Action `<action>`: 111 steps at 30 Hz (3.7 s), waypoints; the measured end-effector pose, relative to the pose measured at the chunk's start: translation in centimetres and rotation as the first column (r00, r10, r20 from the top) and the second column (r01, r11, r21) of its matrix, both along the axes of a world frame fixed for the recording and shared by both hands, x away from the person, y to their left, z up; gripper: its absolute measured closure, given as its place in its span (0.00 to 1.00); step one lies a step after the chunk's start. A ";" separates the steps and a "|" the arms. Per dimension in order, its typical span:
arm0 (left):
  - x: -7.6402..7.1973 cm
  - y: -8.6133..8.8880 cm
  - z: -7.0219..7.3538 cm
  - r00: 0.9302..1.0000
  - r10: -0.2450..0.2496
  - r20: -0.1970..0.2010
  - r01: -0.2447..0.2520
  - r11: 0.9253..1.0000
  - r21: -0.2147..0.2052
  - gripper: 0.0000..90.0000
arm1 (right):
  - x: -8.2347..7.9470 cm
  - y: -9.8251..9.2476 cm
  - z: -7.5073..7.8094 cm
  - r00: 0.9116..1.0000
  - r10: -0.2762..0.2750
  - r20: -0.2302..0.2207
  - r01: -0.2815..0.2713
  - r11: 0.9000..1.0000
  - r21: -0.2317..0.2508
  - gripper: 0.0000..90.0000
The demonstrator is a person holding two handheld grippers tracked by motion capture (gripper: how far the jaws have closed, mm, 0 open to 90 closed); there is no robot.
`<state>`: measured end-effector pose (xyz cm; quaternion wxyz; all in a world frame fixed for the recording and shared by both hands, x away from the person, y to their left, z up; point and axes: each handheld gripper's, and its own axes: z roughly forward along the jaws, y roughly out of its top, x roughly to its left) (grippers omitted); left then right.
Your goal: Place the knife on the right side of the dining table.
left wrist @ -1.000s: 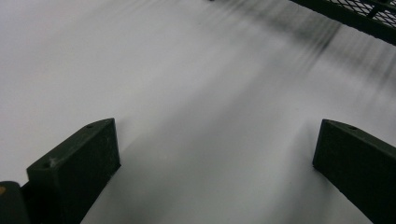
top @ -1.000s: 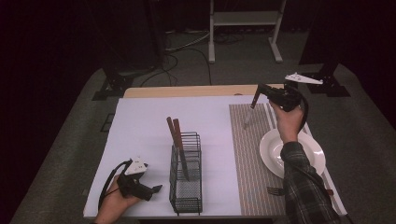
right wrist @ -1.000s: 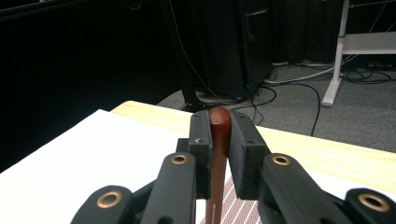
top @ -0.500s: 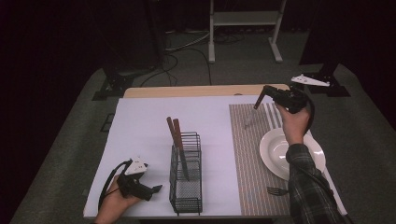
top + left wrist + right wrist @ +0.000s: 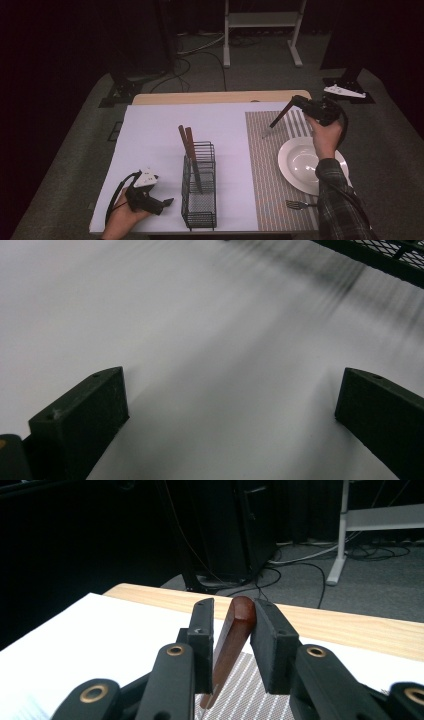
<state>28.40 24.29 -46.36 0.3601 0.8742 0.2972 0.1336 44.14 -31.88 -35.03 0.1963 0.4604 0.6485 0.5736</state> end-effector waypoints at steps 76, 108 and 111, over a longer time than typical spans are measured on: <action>0.0 0.0 0.0 1.000 0.000 0.000 0.000 1.000 0.000 0.00 | -1.2 -5.9 -7.4 0.951 -0.204 -0.234 0.184 0.977 -0.107 0.48; 0.0 0.0 0.0 1.000 0.000 -0.001 0.000 1.000 -0.001 0.00 | 0.1 -5.3 -8.7 0.872 -0.311 -0.377 0.240 0.945 -0.224 0.38; 0.0 0.0 0.0 1.000 0.000 0.000 0.000 1.000 0.000 0.00 | 0.1 -5.3 -8.6 0.874 -0.313 -0.372 0.242 0.944 -0.225 0.38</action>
